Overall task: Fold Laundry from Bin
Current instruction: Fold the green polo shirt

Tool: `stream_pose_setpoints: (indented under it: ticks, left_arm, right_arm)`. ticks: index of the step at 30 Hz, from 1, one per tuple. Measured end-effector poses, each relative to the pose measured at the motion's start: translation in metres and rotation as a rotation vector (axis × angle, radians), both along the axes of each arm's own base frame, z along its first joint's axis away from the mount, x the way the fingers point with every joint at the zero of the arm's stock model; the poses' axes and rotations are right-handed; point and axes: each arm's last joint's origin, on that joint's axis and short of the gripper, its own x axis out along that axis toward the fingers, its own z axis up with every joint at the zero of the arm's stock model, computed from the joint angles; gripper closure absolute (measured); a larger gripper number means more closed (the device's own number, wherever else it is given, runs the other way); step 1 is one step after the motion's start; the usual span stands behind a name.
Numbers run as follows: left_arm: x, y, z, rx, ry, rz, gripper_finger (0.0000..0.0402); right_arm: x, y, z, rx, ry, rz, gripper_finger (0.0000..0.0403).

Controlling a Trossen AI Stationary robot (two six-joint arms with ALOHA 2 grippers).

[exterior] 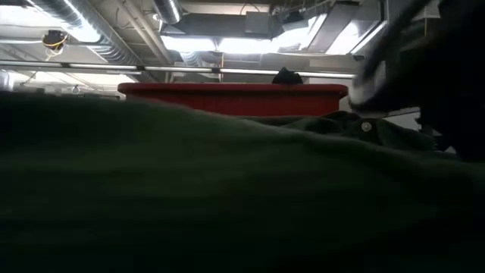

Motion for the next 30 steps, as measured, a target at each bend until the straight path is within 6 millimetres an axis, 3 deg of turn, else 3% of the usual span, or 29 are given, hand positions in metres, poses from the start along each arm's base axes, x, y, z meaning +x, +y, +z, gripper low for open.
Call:
stream_pose_setpoints:
  ticks: [6,11,15,30]
  left_arm:
    - [-0.011,0.007,-0.003,0.01,0.221,-0.032,0.0365]
    - [-0.015,0.011,-0.004,0.032,0.29,-0.04,0.0395]
    - [-0.018,0.014,0.001,0.098,0.345,-0.029,0.0398]
    - [0.001,-0.006,0.044,0.165,0.193,-0.097,0.0401]
  right_arm:
    - [-0.001,0.0,-0.001,0.015,0.015,-0.003,0.0226]
    - [-0.001,0.001,-0.001,0.023,0.018,-0.005,0.0226]
    - [-0.001,0.001,-0.001,0.023,0.018,-0.004,0.0226]
    - [-0.001,0.001,-0.002,0.024,0.019,-0.005,0.0226]
